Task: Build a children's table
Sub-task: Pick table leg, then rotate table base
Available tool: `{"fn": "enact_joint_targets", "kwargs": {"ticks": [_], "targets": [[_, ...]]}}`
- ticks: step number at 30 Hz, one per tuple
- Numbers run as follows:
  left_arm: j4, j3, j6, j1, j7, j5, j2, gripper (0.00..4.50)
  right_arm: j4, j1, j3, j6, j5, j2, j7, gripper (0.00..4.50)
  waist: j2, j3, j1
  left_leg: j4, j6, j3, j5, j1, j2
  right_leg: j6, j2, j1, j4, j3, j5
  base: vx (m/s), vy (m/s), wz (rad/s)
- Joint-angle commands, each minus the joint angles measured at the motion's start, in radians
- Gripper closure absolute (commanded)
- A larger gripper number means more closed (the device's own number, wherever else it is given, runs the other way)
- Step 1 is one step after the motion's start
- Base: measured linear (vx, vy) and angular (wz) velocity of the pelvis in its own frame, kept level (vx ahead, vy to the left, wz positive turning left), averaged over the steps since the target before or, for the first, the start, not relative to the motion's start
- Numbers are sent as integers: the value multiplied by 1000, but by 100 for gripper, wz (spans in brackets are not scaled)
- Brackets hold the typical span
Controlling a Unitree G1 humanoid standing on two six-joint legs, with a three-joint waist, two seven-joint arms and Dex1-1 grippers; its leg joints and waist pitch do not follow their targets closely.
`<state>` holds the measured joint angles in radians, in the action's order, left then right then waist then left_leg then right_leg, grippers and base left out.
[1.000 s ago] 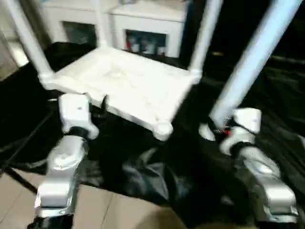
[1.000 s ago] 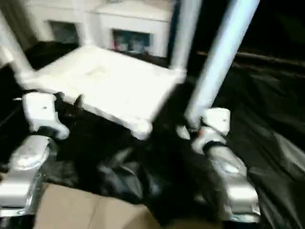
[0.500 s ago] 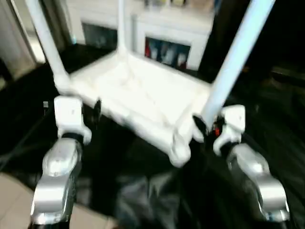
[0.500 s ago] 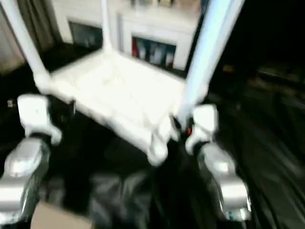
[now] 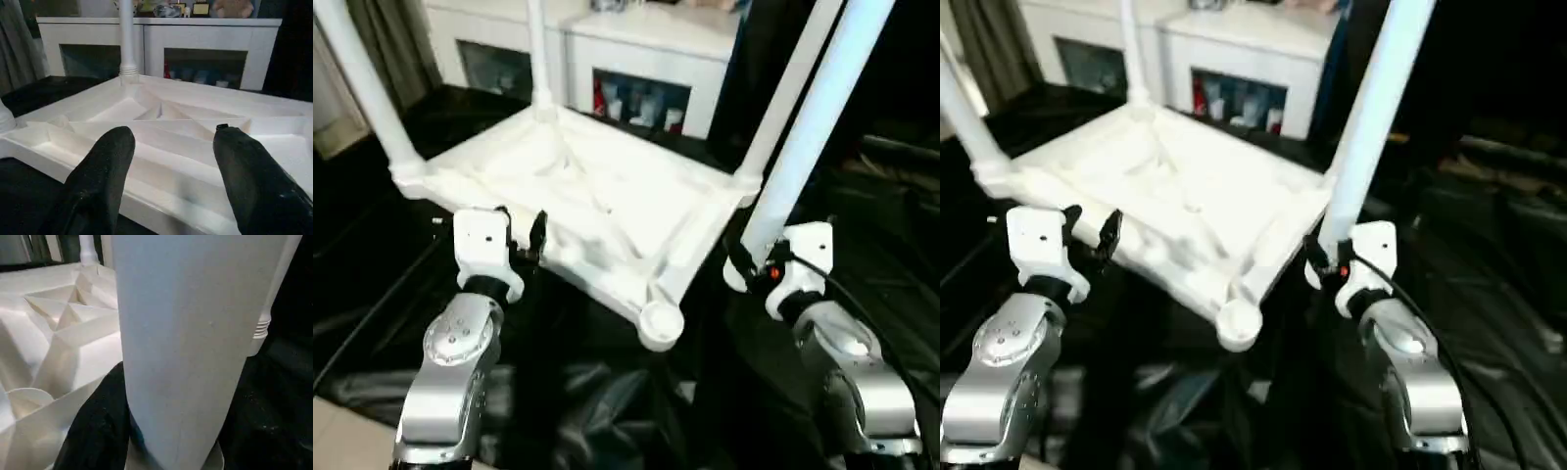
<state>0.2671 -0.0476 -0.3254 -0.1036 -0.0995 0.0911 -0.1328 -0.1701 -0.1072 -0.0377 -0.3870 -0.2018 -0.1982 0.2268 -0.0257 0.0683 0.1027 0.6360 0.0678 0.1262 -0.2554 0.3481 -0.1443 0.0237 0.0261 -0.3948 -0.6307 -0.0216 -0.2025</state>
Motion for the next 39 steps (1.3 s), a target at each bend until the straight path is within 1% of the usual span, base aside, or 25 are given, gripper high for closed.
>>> {"fn": "enact_joint_targets", "kwargs": {"ticks": [1,3,4,6,8,9,10,11,12,14,15,16,17,18,19,20,21,22,25,30,31,32,36,38,39], "targets": [[-10,26,11,-12,-52,23,-15,149,-38,11,-27,-10,-4,0,-8,259,7,-41,-3,-104,-2,-20,-214,-6,-71,130,105,37,96,57,-339,-53,1,6],[-4,46,7,-9,-120,67,-27,149,-45,17,-32,-12,-12,-2,-3,259,9,-40,-4,-107,1,-18,-214,-1,-71,108,105,34,98,59,-353,-28,-5,2],[-6,85,30,-10,-247,114,-64,149,-46,19,-36,-10,-30,-9,16,259,4,-37,-2,-109,-1,-19,-211,2,-69,94,109,32,102,61,-375,0,0,0],[-14,123,55,-16,-346,126,-102,149,-45,17,-38,-12,-46,-19,38,259,-4,-38,-1,-111,-7,-19,-198,4,-69,79,109,29,101,62,-390,0,0,0],[-27,161,79,-29,-437,124,-147,149,-41,12,-33,-13,-57,-33,68,259,2,-40,0,-111,-15,-17,-165,8,-69,70,108,30,98,61,-362,0,0,0],[-37,190,70,-46,-531,147,-182,120,-38,6,-29,-15,-65,-50,95,259,-6,-41,2,-111,-22,-14,-142,8,-66,66,108,31,96,63,-348,0,0,0],[-44,208,68,-59,-593,159,-205,113,-35,2,-28,-19,-70,-59,110,259,-4,-44,4,-111,-25,-13,-125,5,-66,67,108,31,95,63,-333,0,0,0],[-59,232,69,-79,-681,179,-234,113,-32,-4,-30,-25,-77,-70,126,259,-8,-46,0,-108,-27,-10,-86,8,-68,84,105,32,87,61,-267,0,0,0],[-79,256,63,-103,-755,186,-262,113,-27,-11,-34,-30,-84,-80,139,259,-9,-43,1,-109,-32,-9,-75,9,-65,86,105,33,90,60,-256,0,0,0],[-183,311,99,-189,-887,142,-317,113,-16,-23,-40,-32,-88,-111,173,259,-2,-51,1,-106,-41,-3,-42,3,-62,99,100,34,80,58,-185,0,0,0],[-222,331,121,-217,-922,122,-335,96,-12,-25,-38,-30,-85,-124,184,259,-2,-51,1,-106,-44,0,-29,2,-61,101,98,33,80,58,-162,0,0,0],[-262,347,146,-246,-953,100,-352,81,-12,-24,-35,-29,-84,-137,197,259,8,-53,0,-104,-45,-1,-7,4,-62,116,102,39,75,57,-102,0,0,0],[-317,360,180,-285,-980,72,-367,75,-12,-25,-33,-28,-83,-152,213,259,3,-52,-1,-104,-50,2,-7,4,-61,113,98,40,81,57,-100,0,0,0],[-317,360,180,-285,-980,72,-367,75,-12,-25,-33,-28,-83,-152,213,259,2,-57,-1,-101,-47,2,1,1,-62,119,100,43,73,57,-74,0,0,0],[-425,379,266,-360,-1015,16,-392,68,-26,-20,-32,-40,-95,-178,245,259,5,-57,-2,-100,-51,2,15,6,-60,133,98,48,75,55,-36,0,0,0],[-485,392,308,-400,-1032,-12,-404,50,-35,-16,-31,-47,-104,-193,267,259,0,-55,-2,-100,-58,3,12,4,-59,130,98,49,77,56,-36,0,0,0],[-537,404,335,-435,-1051,-32,-413,34,-41,-11,-30,-51,-108,-206,283,259,1,-58,-2,-100,-55,3,14,2,-62,135,101,51,71,57,-25,0,0,0],[-604,421,378,-477,-1060,-62,-421,34,-44,-6,-29,-56,-108,-219,293,259,-3,-52,-3,-102,-56,2,7,6,-63,141,103,51,75,55,-39,0,0,0],[-755,462,449,-573,-1102,-108,-426,34,-50,2,-28,-72,-117,-231,309,259,-4,-50,-2,-104,-45,3,-7,4,-66,149,109,52,76,56,-81,0,0,0],[-869,490,507,-632,-1113,-147,-409,34,-56,7,-15,-73,-117,-232,318,259,-3,-51,-5,-103,-38,3,3,4,-73,187,115,52,70,56,-45,0,0,0],[-940,500,553,-661,-1119,-166,-394,50,-57,9,-10,-73,-116,-231,319,259,1,-50,-4,-103,-38,3,-4,4,-72,190,116,52,72,57,-53,0,0,0],[-952,502,556,-666,-1122,-168,-391,61,-58,10,-9,-73,-116,-230,319,259,-3,-50,-4,-102,-39,4,-8,4,-70,187,115,53,74,57,-61,0,0,0],[-1034,510,605,-702,-1130,-195,-369,73,-68,17,-4,-78,-118,-229,322,259,-2,-52,0,-103,-34,2,-10,4,-74,195,119,56,74,58,-62,0,0,0],[-1130,521,665,-748,-1132,-216,-341,95,-73,22,4,-82,-117,-229,326,259,5,-52,1,-103,-31,2,-15,3,-74,199,118,55,75,58,-54,0,0,0],[-1130,521,665,-748,-1132,-216,-341,103,-73,22,4,-82,-117,-229,326,259,3,-51,1,-103,-32,2,-16,3,-73,198,117,55,77,58,-54,0,0,0]]}}
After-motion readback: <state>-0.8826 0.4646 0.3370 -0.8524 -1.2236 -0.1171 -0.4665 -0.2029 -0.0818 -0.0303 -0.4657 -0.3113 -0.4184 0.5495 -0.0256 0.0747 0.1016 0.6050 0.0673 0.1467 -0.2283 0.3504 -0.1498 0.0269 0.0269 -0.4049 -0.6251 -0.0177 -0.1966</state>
